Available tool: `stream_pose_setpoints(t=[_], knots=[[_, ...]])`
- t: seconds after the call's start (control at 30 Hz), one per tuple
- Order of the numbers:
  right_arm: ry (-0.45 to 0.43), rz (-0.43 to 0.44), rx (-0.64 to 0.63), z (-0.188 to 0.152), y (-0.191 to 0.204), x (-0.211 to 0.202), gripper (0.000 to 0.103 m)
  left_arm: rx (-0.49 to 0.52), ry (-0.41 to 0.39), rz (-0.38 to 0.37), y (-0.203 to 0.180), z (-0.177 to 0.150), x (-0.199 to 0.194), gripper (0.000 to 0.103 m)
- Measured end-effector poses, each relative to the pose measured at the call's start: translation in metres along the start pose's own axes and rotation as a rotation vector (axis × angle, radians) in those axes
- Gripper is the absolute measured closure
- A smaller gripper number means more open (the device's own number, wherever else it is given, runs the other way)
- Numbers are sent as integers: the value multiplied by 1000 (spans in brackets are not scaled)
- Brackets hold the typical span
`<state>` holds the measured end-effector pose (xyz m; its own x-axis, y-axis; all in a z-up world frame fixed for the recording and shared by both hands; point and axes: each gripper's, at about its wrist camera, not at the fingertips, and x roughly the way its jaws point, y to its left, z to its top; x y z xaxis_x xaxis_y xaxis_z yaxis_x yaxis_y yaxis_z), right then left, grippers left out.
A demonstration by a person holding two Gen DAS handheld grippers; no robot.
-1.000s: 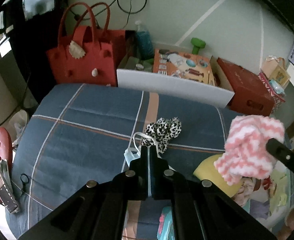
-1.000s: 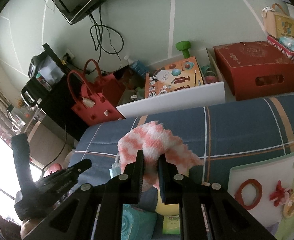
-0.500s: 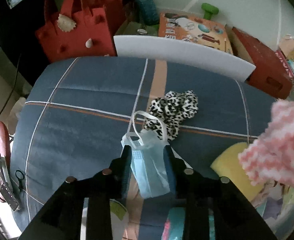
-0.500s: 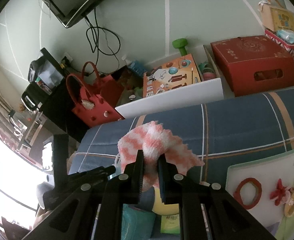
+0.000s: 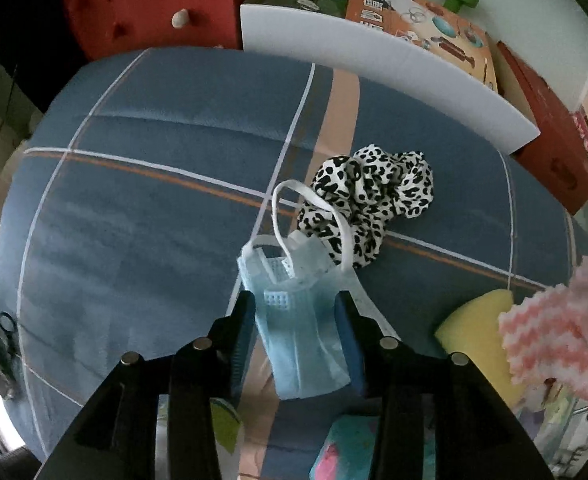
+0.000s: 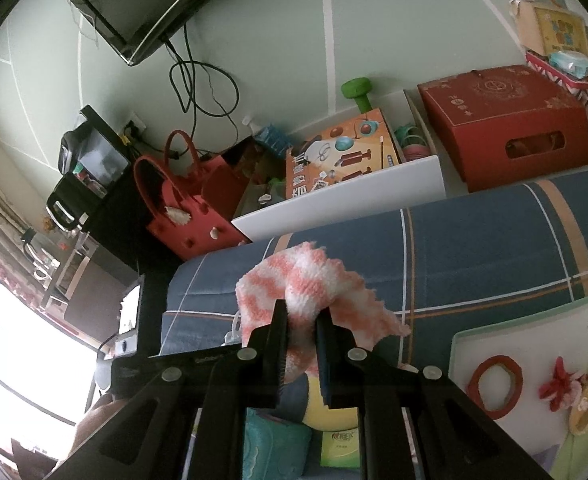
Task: Organize soft objects
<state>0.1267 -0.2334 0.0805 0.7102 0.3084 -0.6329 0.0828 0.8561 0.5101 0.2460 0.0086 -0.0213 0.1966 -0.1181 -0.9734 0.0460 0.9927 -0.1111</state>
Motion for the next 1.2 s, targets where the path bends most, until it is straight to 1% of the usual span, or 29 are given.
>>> stream_pose_setpoints(t=[0.03, 0.07, 0.1, 0.23, 0.33, 0.5, 0.6, 0.67, 0.77, 0.87, 1.0, 1.2], knots=[[-1, 2, 2, 0, -1, -1, 89, -5, -6, -1, 1, -1, 0, 84], [-2, 4, 4, 0, -1, -2, 89, -3, -12, 3, 0, -3, -1, 92], [-4, 5, 6, 0, -1, -3, 89, -2, -16, 1, -1, -4, -1, 94], [-9, 6, 12, 1, -2, -7, 89, -1, -62, -36, -3, -12, -12, 96], [-14, 4, 12, 1, -3, -11, 89, -15, -127, -64, -2, -20, -28, 97], [-20, -2, 13, 2, -4, -14, 89, -65, -248, -153, 7, -47, -65, 98], [-19, -6, 10, 2, -3, -16, 89, -102, -306, -185, 11, -58, -79, 98], [-20, -8, 6, 2, -2, -17, 89, -106, -336, -203, 9, -63, -87, 98], [-28, -12, 0, 3, 0, -19, 89, -124, -361, -215, 11, -60, -89, 98], [-40, -14, -4, 3, 0, -22, 89, -119, -394, -224, 11, -57, -95, 98], [-73, -16, -4, 5, 1, -34, 89, -97, -453, -247, 5, -61, -116, 98], [-180, -20, -1, 10, -1, -73, 89, -58, -501, -284, -9, -68, -135, 98]])
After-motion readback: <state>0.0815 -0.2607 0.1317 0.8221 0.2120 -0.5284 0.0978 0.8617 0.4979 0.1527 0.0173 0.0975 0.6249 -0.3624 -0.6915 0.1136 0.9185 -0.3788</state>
